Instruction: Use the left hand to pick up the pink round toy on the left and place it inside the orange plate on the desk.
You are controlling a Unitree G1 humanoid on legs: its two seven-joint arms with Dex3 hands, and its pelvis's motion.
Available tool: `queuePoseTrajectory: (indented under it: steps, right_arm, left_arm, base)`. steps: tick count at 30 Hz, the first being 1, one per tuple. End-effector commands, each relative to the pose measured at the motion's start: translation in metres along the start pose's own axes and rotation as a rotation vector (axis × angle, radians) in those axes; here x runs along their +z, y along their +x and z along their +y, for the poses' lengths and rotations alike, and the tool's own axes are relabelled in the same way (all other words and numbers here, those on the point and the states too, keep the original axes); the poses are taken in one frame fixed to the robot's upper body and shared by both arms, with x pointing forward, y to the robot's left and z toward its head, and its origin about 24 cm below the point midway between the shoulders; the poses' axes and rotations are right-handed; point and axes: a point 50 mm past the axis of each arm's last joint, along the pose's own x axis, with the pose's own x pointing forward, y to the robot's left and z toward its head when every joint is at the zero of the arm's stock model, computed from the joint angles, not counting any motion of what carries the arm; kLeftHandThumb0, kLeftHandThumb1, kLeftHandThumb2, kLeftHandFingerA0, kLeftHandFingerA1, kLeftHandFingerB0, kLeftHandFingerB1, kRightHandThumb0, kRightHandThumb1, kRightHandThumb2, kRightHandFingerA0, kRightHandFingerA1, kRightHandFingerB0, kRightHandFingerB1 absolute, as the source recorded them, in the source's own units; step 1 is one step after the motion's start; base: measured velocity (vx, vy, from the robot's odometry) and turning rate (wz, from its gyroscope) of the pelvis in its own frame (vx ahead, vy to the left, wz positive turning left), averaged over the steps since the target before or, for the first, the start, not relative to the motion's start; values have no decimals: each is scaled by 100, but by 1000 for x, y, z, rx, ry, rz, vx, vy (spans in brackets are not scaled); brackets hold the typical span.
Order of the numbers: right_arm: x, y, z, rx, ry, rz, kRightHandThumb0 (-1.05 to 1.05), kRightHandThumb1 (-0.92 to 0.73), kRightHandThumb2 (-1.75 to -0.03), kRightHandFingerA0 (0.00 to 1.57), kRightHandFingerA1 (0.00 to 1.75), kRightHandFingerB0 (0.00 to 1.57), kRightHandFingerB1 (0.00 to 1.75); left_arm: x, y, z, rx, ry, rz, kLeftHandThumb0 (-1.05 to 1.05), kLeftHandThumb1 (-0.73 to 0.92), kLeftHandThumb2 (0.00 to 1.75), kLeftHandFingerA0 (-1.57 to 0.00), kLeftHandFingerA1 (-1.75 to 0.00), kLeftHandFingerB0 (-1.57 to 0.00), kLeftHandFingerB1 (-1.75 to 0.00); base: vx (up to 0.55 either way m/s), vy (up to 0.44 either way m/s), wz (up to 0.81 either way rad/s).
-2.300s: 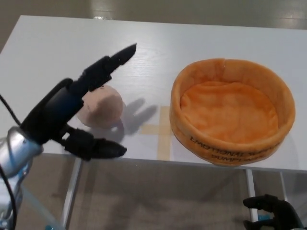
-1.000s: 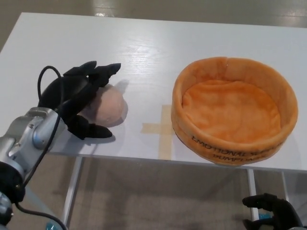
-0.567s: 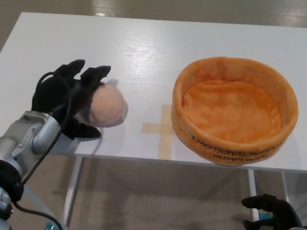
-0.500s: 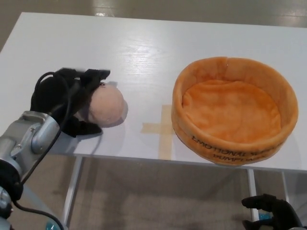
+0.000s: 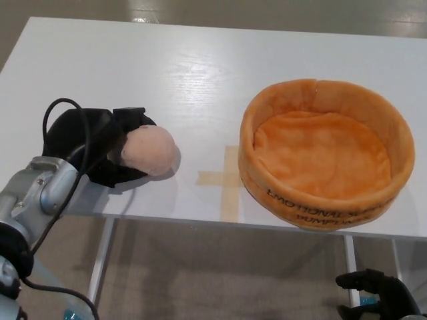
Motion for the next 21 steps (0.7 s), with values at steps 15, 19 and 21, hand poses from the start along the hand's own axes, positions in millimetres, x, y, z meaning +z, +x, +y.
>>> queuePoseTrajectory:
  steps: [15,19,21]
  right_arm:
    - [-1,0,-4,0,11,10,-15,-57,-59,53,84,48,73]
    - [0,1,-5,-1,-8,14,-17,-58,-58,55,85,49,73]
    - [1,1,-5,-1,-18,8,-16,-58,-60,56,85,48,72]
  left_arm:
    - [5,11,33,122,-90,-43,-20,82,64,-77,-167,-78,-83]
    - [7,16,48,177,-104,-62,-26,92,74,-55,-175,-53,-109]
    - [16,23,63,219,-94,-102,-16,82,66,-77,-165,-77,-102]
  base:
    - [0,0,0]
    - [0,0,0]
    - [0,0,0]
